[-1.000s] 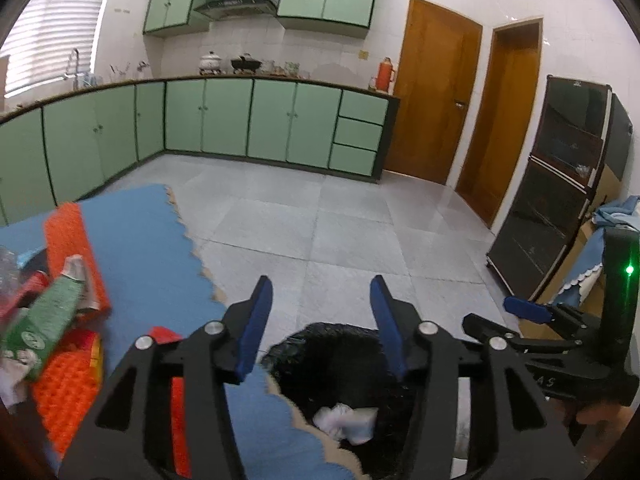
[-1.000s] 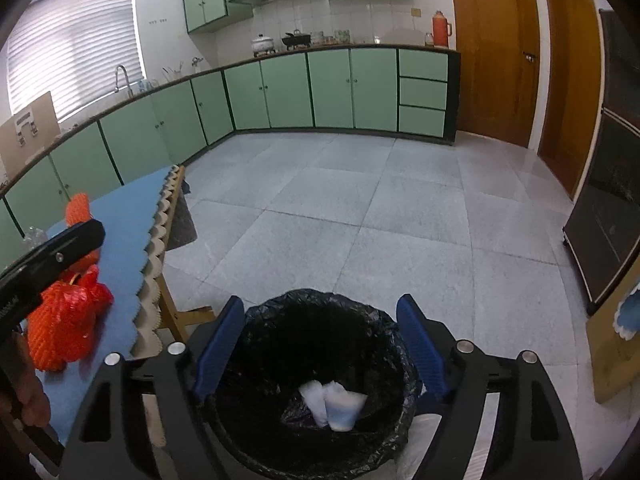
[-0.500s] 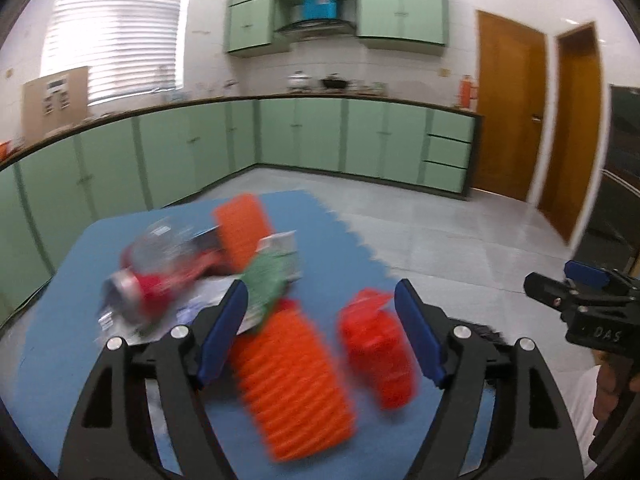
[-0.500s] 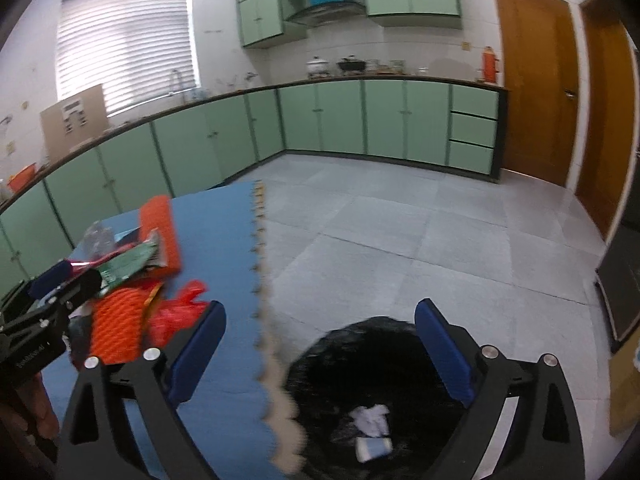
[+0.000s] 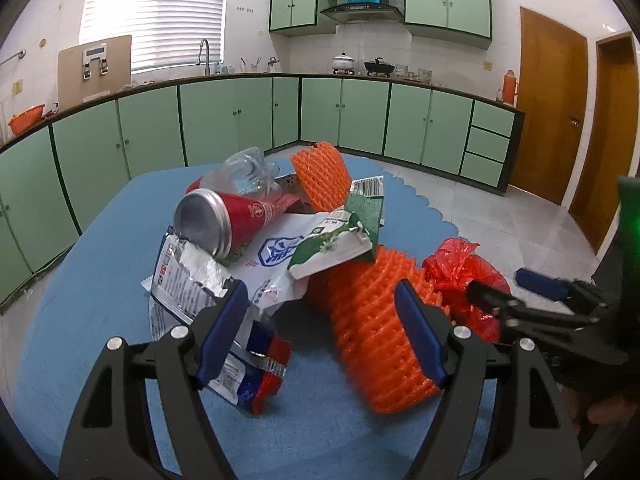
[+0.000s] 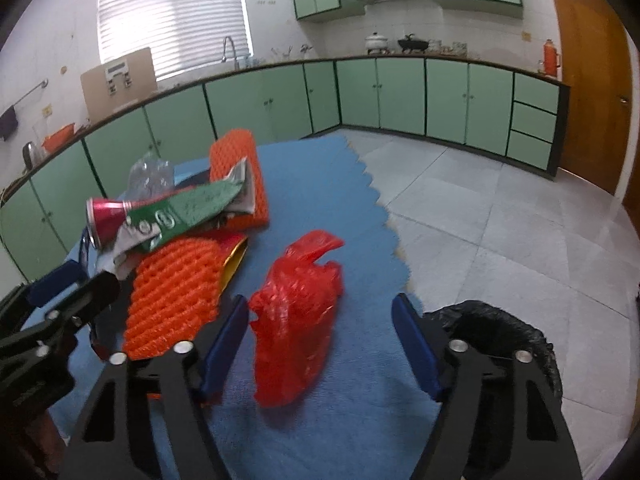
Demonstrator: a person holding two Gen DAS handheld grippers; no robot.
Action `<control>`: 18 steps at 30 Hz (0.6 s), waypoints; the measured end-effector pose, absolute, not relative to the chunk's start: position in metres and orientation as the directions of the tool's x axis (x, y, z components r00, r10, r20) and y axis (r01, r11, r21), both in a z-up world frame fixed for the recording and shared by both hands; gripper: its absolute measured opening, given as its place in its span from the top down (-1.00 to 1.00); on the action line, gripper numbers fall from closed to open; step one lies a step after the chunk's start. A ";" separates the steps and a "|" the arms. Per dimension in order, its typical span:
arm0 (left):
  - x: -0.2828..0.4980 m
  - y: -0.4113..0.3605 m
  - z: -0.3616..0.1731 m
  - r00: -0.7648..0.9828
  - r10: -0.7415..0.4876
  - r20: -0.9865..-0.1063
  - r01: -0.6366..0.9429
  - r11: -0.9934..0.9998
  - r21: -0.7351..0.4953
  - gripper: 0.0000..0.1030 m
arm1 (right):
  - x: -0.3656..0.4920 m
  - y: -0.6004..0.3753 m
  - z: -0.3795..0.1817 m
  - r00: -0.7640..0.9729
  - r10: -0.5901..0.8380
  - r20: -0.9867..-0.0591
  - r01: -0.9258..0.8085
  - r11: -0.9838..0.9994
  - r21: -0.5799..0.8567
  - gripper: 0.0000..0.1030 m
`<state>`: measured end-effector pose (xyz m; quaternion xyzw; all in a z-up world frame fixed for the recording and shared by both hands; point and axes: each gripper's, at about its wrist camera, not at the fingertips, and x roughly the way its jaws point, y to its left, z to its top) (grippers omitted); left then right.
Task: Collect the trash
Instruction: 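Grasp the red plastic bag with the right tool while the left grasps orange foam net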
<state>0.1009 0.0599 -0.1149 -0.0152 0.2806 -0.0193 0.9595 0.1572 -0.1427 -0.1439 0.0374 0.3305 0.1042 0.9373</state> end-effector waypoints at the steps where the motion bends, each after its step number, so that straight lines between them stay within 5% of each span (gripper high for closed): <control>1: 0.101 0.060 -0.117 0.841 -0.048 -0.539 0.030 0.999 -0.042 -0.43 | 0.158 -0.142 -0.147 0.753 0.228 -0.618 -0.179 0.974 0.142 -0.10; 4: 0.099 0.057 -0.121 0.838 -0.054 -0.543 0.036 0.998 -0.044 -0.43 | 0.163 -0.142 -0.155 0.715 0.269 -0.645 -0.211 0.963 0.167 0.46; 7: 0.099 0.051 -0.122 0.836 -0.068 -0.544 0.053 0.998 -0.044 -0.43 | 0.160 -0.145 -0.155 0.711 0.293 -0.640 -0.231 0.956 0.181 0.62; 18: 0.092 0.013 -0.126 0.823 -0.133 -0.553 0.129 0.991 -0.047 -0.43 | 0.147 -0.193 -0.129 0.775 0.221 -0.593 -0.144 0.974 0.174 0.68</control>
